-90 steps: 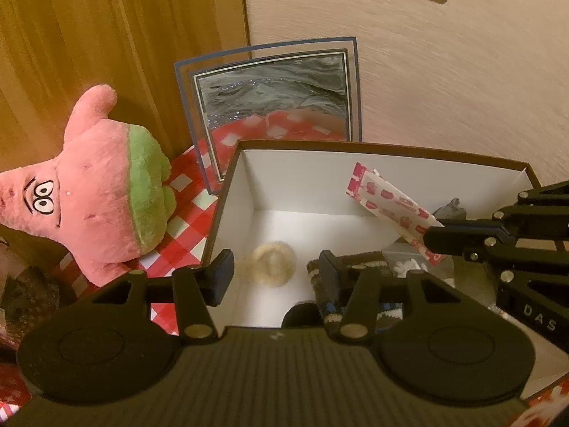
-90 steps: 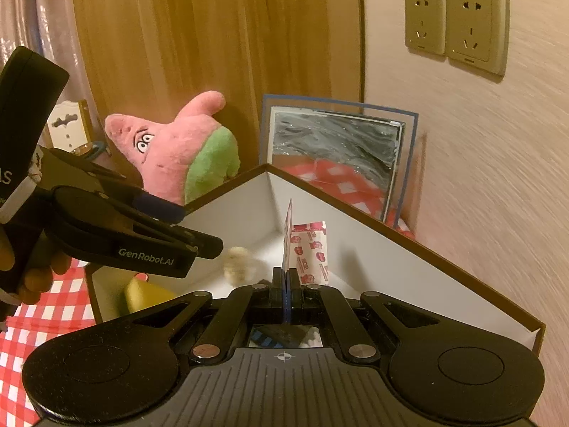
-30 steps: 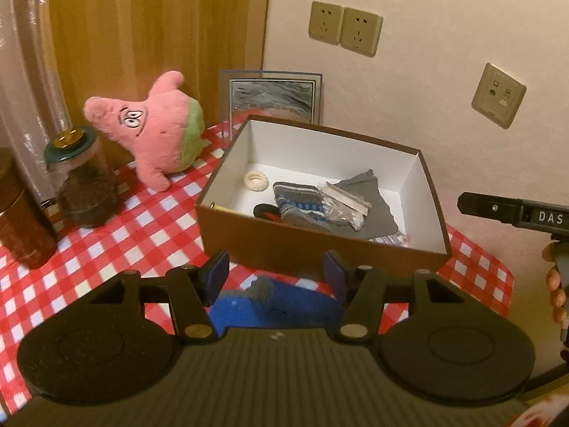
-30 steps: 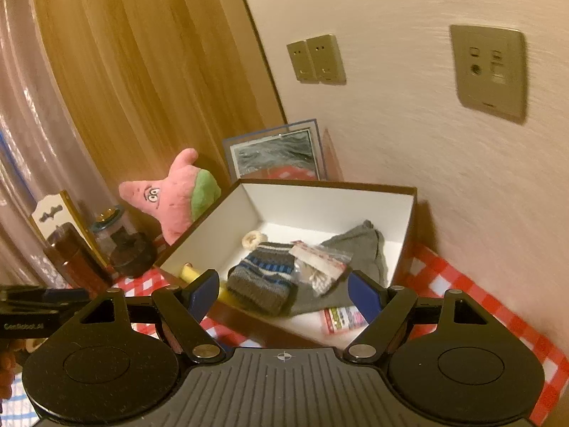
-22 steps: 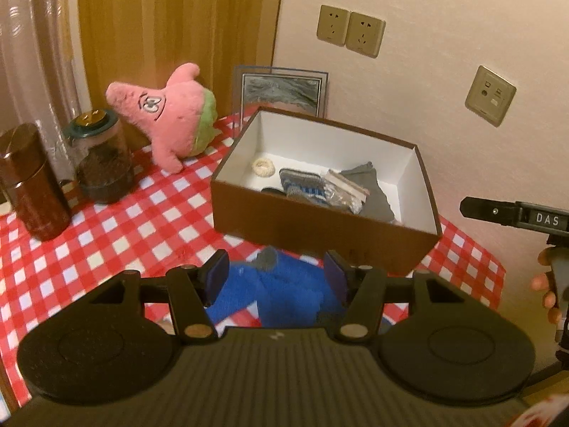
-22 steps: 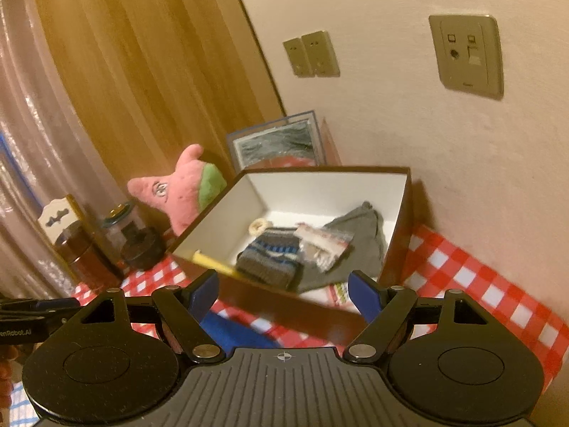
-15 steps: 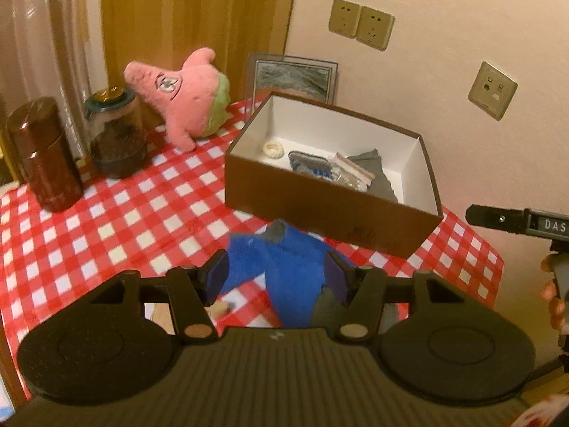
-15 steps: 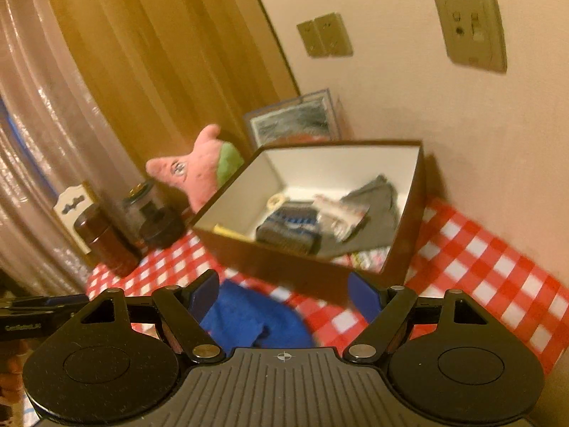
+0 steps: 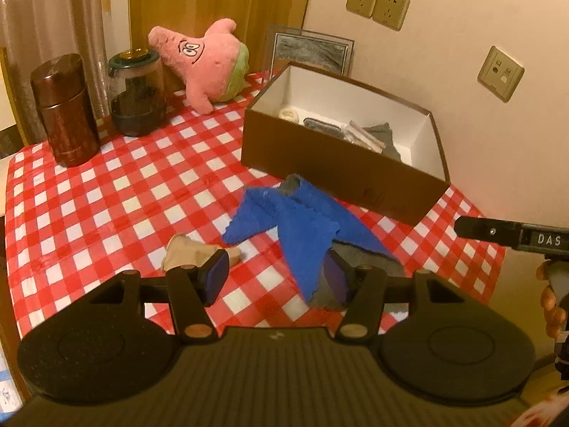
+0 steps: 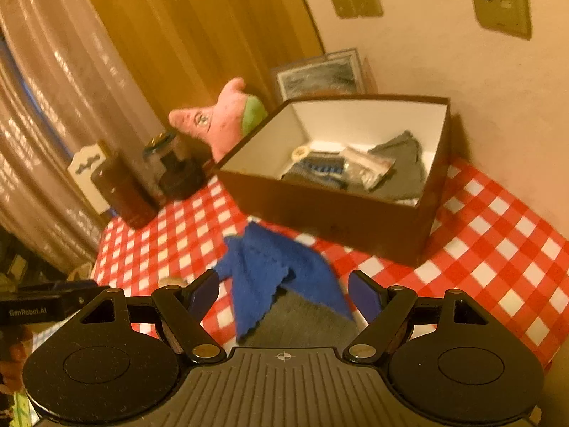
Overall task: Organize soft objects
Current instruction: 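Withdraw both grippers from the box back toward the table items, then grasp the blue-grey cloth with the right gripper while the left approaches the beige glove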
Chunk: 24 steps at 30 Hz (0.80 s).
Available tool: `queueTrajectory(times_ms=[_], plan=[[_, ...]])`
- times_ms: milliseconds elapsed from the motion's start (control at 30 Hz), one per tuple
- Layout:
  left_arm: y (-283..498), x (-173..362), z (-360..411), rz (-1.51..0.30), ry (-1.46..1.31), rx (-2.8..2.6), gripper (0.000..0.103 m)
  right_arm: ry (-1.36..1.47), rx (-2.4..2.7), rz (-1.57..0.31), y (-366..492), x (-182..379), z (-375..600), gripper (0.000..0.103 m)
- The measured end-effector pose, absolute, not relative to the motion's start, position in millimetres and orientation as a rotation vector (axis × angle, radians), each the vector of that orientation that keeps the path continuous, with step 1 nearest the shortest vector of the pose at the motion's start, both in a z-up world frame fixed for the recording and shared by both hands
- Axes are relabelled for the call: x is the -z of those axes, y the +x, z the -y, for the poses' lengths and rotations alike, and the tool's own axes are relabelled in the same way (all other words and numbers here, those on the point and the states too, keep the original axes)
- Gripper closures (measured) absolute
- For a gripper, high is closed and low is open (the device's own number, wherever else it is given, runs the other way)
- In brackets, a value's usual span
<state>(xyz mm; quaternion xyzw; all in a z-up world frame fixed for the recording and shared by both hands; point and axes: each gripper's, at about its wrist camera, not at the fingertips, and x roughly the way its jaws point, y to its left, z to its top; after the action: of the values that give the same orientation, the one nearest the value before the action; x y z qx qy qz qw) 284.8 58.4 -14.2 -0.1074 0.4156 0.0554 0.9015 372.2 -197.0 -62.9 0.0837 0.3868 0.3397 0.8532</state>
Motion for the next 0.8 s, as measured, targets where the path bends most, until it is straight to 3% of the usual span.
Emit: queueTrajectory(times_ms=[533, 600, 800], plan=[[277.2, 54.0, -63.6, -0.951, -0.256, -0.160, 0.047, -0.021, -0.691, -0.965, 364.8, 148.1, 165.7, 0.025], [277.3, 61.8, -64.8, -0.965, -0.255, -0.174, 0.047, -0.036, -0.687, -0.981, 365.8, 161.9, 167.1, 0.041], [278.2, 84.4, -69.8, -1.016, -0.272, -0.197, 0.047, -0.025, -0.670, -1.036, 372.8, 189.9, 170.4, 0.059]])
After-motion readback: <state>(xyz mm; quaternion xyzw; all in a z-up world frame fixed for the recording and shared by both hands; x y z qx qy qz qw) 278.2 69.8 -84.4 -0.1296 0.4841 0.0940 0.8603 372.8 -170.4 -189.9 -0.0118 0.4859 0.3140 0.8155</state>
